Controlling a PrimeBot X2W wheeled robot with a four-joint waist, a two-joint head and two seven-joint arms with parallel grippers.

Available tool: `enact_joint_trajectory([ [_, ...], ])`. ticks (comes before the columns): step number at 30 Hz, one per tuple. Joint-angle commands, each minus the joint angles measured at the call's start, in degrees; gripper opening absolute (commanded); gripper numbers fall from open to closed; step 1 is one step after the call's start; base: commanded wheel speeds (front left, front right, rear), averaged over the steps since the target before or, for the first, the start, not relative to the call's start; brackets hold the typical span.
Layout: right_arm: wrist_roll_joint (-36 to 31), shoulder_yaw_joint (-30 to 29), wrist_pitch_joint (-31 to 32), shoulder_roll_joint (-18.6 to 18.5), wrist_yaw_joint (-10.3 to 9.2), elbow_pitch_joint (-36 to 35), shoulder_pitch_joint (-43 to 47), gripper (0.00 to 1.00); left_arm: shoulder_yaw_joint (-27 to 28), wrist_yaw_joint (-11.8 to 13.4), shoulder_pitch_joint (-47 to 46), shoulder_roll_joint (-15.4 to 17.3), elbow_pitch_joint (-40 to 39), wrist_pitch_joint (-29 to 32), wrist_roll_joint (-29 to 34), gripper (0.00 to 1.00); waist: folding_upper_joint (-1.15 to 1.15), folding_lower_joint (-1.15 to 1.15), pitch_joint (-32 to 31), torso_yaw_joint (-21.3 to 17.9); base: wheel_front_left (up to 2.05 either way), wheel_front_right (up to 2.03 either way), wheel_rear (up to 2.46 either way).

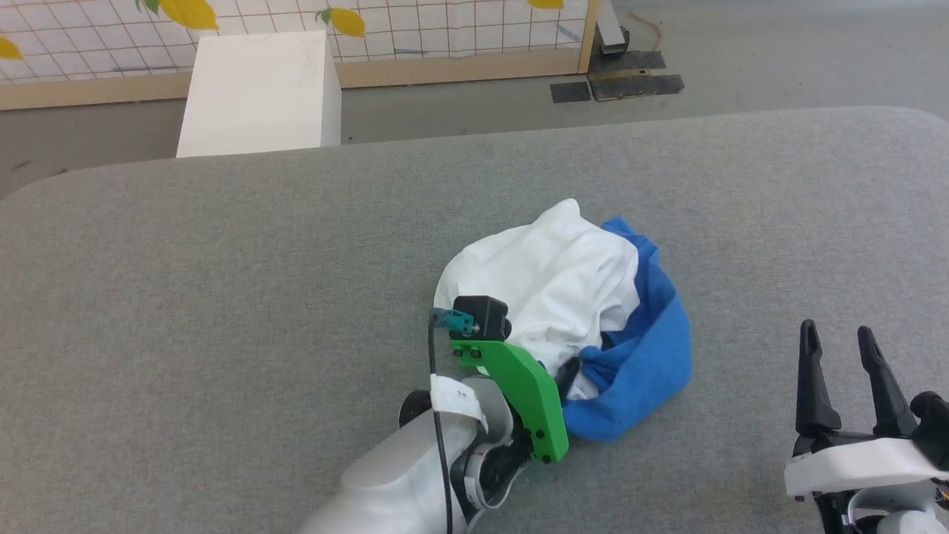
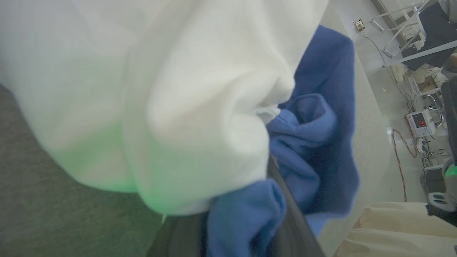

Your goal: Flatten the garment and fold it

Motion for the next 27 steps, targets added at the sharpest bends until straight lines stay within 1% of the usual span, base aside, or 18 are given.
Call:
enact_joint_trajectory([
  [1, 0.06, 0.02, -0.32, 0.01, -0.09, 0.26, -0.84, 1.0, -0.35, 0.25, -0.69, -0.01, 0.2, -1.27, -1.49, 1.0, 0.0, 0.0, 0.01, -0.16, 0.0, 0.0, 0.0],
  [7, -0.09, -0.98, -0.32, 0.01, -0.09, 0.8, 0.14, 1.0, -2.17, -1.35, -4.05, -0.01, 0.04, -4.13, -4.62, 1.0, 0.0, 0.0, -1.55, 0.62, 0.0, 0.0, 0.0],
  [10, -0.14, -1.66, -0.32, 0.01, -0.09, 0.82, 0.83, 1.0, -2.19, -2.31, -5.85, -0.01, -0.29, -5.66, -4.79, 1.0, 0.0, 0.0, -2.65, 1.45, 0.0, 0.0, 0.0],
  [13, -0.18, -2.03, -0.32, 0.01, -0.09, 0.68, 1.38, 1.0, -1.27, -2.58, -7.09, 0.44, -0.96, -9.03, -3.46, 1.0, 0.0, 0.0, -3.56, 2.27, 0.0, 0.0, 0.0],
  [15, -0.16, -2.11, -0.32, 0.01, -0.09, 0.59, 1.67, 1.0, -0.49, -2.11, -7.31, 1.86, -2.01, -12.42, -1.88, 1.0, 0.0, 0.0, -4.08, 2.73, 0.0, 0.0, 0.0],
  [18, -0.09, -2.26, -0.32, 0.01, -0.09, 0.45, 2.16, 1.0, 0.96, -0.53, -6.35, 4.93, -4.58, -17.53, 1.02, 1.0, 0.0, 0.0, -4.73, 3.52, 0.0, 0.0, 0.0],
  [21, -0.02, -2.28, -0.32, 0.01, -0.09, 0.27, 2.61, 1.0, 3.8, 1.33, -3.35, 8.23, -8.69, -19.48, 3.68, 1.0, 0.0, 0.0, -5.07, 4.06, 0.0, 0.0, 0.0],
  [25, 0.05, -2.4, -0.32, 0.01, -0.09, -0.16, 3.21, 1.0, 10.02, 2.99, 5.01, 12.23, -17.79, -19.85, 7.87, 1.0, 0.0, 0.0, -5.07, 4.64, 0.0, 0.0, 0.0],
  [26, 0.05, -2.58, -0.32, 0.01, -0.09, -0.34, 3.31, 1.0, 11.39, 3.39, 7.95, 13.07, -20.25, -19.86, 9.14, 1.0, 0.0, 0.0, -4.87, 4.93, 0.0, 0.0, 0.0],
  [27, -0.07, -2.77, -0.32, 0.01, -0.09, -0.49, 3.4, 1.0, 11.52, 3.99, 12.49, 14.75, -23.58, -19.87, 10.91, 1.0, 0.0, 0.0, -4.58, 5.32, 0.0, 0.0, 0.0],
])
